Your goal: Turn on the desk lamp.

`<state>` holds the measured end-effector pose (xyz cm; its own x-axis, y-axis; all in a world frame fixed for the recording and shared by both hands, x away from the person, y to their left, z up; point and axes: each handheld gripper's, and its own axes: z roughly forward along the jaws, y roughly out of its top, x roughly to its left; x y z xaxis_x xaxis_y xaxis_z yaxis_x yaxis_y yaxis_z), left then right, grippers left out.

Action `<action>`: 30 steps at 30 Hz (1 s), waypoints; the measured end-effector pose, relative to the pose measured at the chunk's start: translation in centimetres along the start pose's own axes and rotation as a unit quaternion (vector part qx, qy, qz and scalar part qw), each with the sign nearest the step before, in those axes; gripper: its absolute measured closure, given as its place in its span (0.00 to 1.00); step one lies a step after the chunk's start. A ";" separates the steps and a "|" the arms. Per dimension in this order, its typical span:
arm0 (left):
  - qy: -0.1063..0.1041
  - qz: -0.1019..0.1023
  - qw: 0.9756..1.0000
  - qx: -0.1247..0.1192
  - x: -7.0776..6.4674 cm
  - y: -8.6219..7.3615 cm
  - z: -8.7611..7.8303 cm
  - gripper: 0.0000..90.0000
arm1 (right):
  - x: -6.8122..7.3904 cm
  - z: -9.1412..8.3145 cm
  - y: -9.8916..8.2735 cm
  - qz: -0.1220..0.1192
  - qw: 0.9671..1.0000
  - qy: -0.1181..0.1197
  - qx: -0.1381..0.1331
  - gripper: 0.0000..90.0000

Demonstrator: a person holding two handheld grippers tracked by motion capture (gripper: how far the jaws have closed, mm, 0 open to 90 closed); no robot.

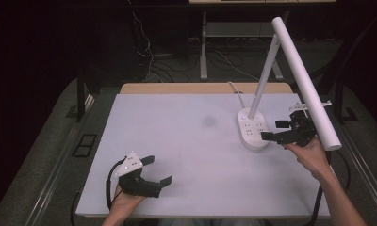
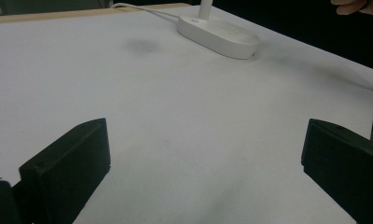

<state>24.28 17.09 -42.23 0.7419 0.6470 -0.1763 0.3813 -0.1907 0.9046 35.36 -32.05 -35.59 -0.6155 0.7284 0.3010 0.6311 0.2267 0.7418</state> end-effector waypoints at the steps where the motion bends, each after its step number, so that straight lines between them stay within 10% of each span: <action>1: 0.000 0.001 1.000 0.001 0.0 0.0 0.0 0.00 | -0.1 0.0 0.2 0.001 1.000 -0.001 -0.001 0.00; 30: -0.001 -0.002 1.000 -0.004 0.1 0.0 -0.1 0.00 | -4.5 1.8 2.6 0.034 0.999 -0.035 -0.006 0.00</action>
<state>24.29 17.17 -42.21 0.7412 0.6463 -0.1813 0.3808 -0.1824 0.9065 40.59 -33.53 -36.13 -0.5372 0.7850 0.3086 0.6639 0.1678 0.7288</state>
